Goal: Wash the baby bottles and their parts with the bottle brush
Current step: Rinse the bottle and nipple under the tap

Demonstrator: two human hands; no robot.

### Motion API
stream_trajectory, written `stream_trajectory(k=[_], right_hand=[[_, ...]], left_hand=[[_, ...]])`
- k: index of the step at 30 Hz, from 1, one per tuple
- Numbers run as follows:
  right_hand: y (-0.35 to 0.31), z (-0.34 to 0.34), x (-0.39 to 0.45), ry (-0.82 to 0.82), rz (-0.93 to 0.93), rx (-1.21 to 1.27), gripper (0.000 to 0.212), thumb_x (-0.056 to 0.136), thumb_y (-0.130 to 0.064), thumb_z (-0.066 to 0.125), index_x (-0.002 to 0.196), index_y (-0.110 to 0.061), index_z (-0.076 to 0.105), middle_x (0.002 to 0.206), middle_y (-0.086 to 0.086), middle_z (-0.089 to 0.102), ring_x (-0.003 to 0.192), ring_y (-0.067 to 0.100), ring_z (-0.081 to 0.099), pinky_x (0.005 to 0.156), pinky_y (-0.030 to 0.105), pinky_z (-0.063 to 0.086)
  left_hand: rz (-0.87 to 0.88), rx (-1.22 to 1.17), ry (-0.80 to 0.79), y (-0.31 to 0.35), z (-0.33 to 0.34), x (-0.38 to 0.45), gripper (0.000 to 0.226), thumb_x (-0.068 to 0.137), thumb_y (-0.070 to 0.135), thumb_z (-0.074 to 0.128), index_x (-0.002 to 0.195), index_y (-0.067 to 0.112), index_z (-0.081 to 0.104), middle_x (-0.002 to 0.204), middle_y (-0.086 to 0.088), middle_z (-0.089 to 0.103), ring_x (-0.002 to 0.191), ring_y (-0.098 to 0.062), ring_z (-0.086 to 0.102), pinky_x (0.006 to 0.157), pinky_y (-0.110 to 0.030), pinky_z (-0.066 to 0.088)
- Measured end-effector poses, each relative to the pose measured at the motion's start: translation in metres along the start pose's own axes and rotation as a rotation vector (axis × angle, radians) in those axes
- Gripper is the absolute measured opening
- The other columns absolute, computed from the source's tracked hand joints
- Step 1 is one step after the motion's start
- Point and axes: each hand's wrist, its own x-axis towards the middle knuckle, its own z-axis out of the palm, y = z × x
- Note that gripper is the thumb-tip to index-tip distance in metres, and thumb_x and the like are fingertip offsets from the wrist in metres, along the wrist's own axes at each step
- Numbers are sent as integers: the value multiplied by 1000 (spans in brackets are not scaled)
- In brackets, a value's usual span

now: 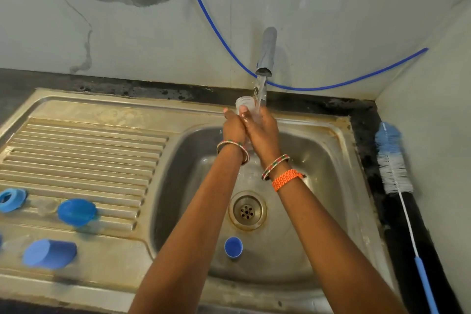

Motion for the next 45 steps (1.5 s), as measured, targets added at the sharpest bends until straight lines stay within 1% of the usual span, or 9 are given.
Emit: stream_trajectory(k=[7, 11, 14, 19, 23, 28, 35, 41, 45], right_hand=[[-5, -11, 14, 197, 149, 141, 43, 93, -42, 54, 60, -14, 59, 66, 10, 59, 64, 19, 52, 64, 29, 43], [-4, -13, 2, -6, 107, 220, 9, 88, -29, 64, 89, -20, 65, 83, -3, 65, 78, 11, 61, 73, 24, 52], [-1, -12, -1, -65, -9, -64, 42, 86, -43, 64, 116, -14, 56, 98, -3, 61, 88, 10, 60, 66, 13, 45], [1, -13, 4, 28, 5, -122, 41, 97, -50, 40, 92, -20, 67, 92, 7, 68, 89, 24, 64, 85, 43, 52], [7, -12, -7, 27, -145, -288, 32, 100, -38, 38, 109, -17, 60, 96, 5, 66, 95, 24, 63, 87, 41, 51], [-3, -22, 4, -19, -319, -385, 22, 93, -21, 53, 114, -15, 49, 101, 3, 57, 93, 21, 58, 76, 36, 51], [-10, -39, 21, -95, -120, -485, 49, 95, -44, 50, 52, -19, 50, 51, 1, 48, 51, 19, 46, 53, 30, 38], [-18, -38, 11, -322, -43, -76, 18, 93, -15, 58, 89, -2, 70, 93, 8, 68, 84, 18, 65, 72, 33, 59], [-4, -33, 13, -291, -160, -86, 11, 87, -12, 65, 92, -6, 72, 111, 3, 65, 102, 17, 61, 90, 36, 52]], left_hand=[[262, 39, -31, -20, 6, -10, 56, 97, 52, 32, 126, 9, 53, 120, -11, 61, 107, -25, 58, 86, -32, 50], [120, -123, -186, -24, -8, -1, 67, 97, 59, 13, 114, 16, 61, 114, -11, 65, 106, -24, 61, 100, -44, 46], [158, -8, -178, -28, -6, 1, 67, 97, 59, 16, 124, 13, 58, 123, -11, 62, 112, -22, 58, 97, -38, 47], [351, 17, -18, -40, 4, -17, 40, 100, 37, 39, 122, 6, 52, 98, -2, 62, 78, -5, 59, 62, -11, 50], [176, -7, -71, -35, -7, -12, 60, 94, 58, 35, 104, 6, 63, 92, -11, 68, 84, -21, 65, 73, -28, 56], [355, 401, -54, -25, -21, -10, 57, 100, 51, 16, 70, 17, 51, 68, -2, 53, 64, -16, 50, 62, -30, 41], [1045, 1238, 245, -26, -31, -2, 47, 98, 44, 15, 99, 13, 51, 76, -7, 63, 69, -31, 61, 46, -25, 20], [1052, 663, 292, -31, -42, 4, 47, 88, 54, 41, 106, 13, 56, 99, 0, 60, 90, -13, 51, 70, -22, 39], [249, -74, 89, -13, -46, 21, 30, 92, 46, 51, 104, 18, 53, 106, -5, 60, 91, -16, 59, 80, -36, 52]])
